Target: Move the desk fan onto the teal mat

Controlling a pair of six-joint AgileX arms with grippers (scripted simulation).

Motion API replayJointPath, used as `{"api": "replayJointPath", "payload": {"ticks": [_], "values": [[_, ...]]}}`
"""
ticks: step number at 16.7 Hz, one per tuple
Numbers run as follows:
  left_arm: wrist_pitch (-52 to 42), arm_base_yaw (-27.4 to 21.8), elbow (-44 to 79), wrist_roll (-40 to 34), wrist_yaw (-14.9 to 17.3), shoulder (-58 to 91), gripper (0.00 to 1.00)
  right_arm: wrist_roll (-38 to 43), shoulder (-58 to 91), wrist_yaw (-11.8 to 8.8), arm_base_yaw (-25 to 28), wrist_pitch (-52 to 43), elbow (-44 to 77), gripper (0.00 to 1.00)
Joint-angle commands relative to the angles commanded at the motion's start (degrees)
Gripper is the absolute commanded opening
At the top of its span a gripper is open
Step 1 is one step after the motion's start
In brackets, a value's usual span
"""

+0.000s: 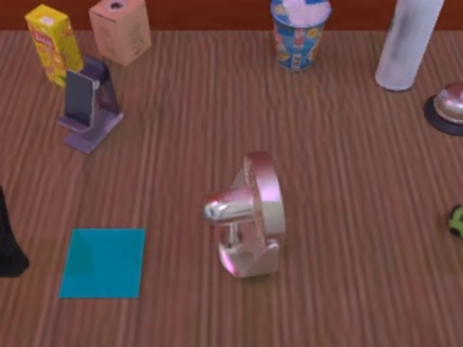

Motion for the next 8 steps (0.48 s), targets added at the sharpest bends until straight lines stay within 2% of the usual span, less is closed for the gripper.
{"api": "replayJointPath", "payload": {"ticks": [4, 8], "values": [[-1.6, -0.8, 1.0, -0.1, 0.2, 1.6, 1.0, 0.0, 0.0, 0.0, 0.0, 0.0, 0.0, 1.0], [-10.8, -5.3, 7.9, -1.1, 1.3, 11.5, 1.0, 0.0, 0.0, 0.0, 0.0, 0.0, 0.0, 1.0]]}}
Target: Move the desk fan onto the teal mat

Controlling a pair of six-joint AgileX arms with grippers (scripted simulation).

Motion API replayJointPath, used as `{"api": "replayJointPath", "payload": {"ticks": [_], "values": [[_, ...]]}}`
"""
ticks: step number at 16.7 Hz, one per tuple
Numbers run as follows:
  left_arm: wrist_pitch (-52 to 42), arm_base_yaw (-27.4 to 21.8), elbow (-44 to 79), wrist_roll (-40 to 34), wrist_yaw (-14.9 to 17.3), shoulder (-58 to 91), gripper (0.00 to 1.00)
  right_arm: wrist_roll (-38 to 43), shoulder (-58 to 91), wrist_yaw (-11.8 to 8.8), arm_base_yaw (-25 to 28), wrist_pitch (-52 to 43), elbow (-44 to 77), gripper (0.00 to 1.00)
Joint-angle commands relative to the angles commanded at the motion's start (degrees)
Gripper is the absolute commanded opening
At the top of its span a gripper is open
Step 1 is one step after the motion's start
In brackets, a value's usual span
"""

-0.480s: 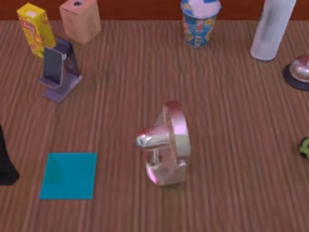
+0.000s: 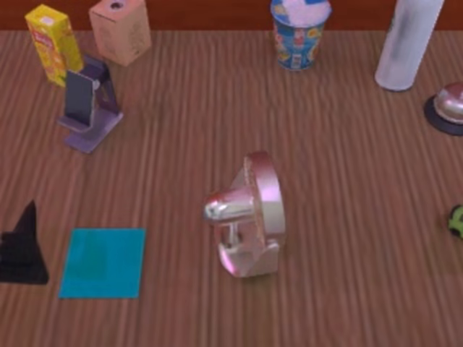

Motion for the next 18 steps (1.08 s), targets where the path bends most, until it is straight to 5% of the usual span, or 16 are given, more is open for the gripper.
{"api": "replayJointPath", "payload": {"ticks": [8, 18], "values": [[-28.1, -14.6, 33.5, -9.2, 1.8, 34.9, 1.0, 0.0, 0.0, 0.0, 0.0, 0.0, 0.0, 1.0], [-61.7, -31.5, 92.8, -32.7, 1.6, 85.1, 1.0, 0.0, 0.0, 0.0, 0.0, 0.0, 0.0, 1.0]]}}
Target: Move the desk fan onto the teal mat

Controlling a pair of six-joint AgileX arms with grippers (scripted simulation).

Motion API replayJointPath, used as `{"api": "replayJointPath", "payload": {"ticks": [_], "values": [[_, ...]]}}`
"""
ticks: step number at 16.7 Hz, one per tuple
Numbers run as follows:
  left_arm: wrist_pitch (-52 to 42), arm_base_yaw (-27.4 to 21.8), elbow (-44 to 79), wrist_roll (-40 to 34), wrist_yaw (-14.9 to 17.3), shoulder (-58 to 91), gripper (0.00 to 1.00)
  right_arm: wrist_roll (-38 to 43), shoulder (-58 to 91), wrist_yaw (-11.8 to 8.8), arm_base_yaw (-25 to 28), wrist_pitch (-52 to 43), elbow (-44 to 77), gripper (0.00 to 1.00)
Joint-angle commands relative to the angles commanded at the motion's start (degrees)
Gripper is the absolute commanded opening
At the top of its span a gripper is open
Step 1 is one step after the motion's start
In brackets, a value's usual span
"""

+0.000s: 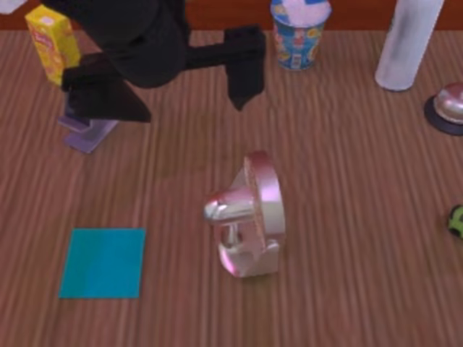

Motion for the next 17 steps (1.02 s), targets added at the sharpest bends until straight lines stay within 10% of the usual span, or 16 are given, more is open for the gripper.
{"api": "replayJointPath", "payload": {"ticks": [8, 17], "values": [[-18.1, -6.5, 30.2, -17.6, -2.2, 30.0, 1.0, 0.0, 0.0, 0.0, 0.0, 0.0, 0.0, 1.0], [-21.0, -6.9, 34.5, -20.7, -2.6, 35.0, 1.0, 0.0, 0.0, 0.0, 0.0, 0.0, 0.0, 1.0]]}}
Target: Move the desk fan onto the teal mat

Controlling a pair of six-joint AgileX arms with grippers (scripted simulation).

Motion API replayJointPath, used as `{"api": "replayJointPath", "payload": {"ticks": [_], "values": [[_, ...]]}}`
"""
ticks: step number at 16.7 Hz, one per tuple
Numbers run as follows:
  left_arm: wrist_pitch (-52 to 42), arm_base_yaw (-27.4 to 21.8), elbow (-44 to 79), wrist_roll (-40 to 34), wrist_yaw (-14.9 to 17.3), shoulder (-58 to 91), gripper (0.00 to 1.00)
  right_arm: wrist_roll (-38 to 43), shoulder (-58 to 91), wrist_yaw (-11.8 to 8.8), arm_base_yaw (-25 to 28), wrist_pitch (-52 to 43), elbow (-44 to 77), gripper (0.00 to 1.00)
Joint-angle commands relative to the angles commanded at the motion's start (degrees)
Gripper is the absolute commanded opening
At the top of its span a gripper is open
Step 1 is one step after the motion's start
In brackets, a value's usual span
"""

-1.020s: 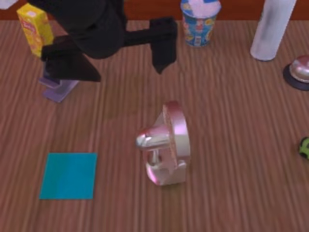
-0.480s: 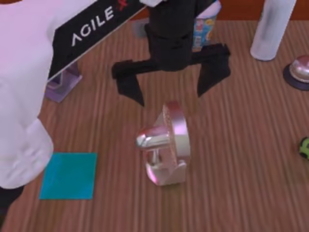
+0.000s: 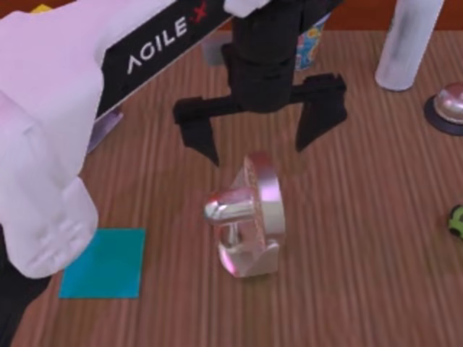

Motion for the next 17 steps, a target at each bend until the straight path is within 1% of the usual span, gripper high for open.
{"api": "replayJointPath", "payload": {"ticks": [3, 9, 14, 17], "values": [[2.2, -0.1, -2.3, 0.2, -0.1, -0.6, 1.0, 0.0, 0.0, 0.0, 0.0, 0.0, 0.0, 1.0], [12.6, -0.2, -15.7, 0.0, -0.1, -2.9, 1.0, 0.0, 0.0, 0.0, 0.0, 0.0, 0.0, 1.0], [13.5, -0.2, -16.7, 0.0, -0.1, -3.1, 1.0, 0.0, 0.0, 0.0, 0.0, 0.0, 0.0, 1.0], [13.5, -0.2, -16.7, 0.0, -0.1, -3.1, 0.77, 0.0, 0.0, 0.0, 0.0, 0.0, 0.0, 1.0]]}}
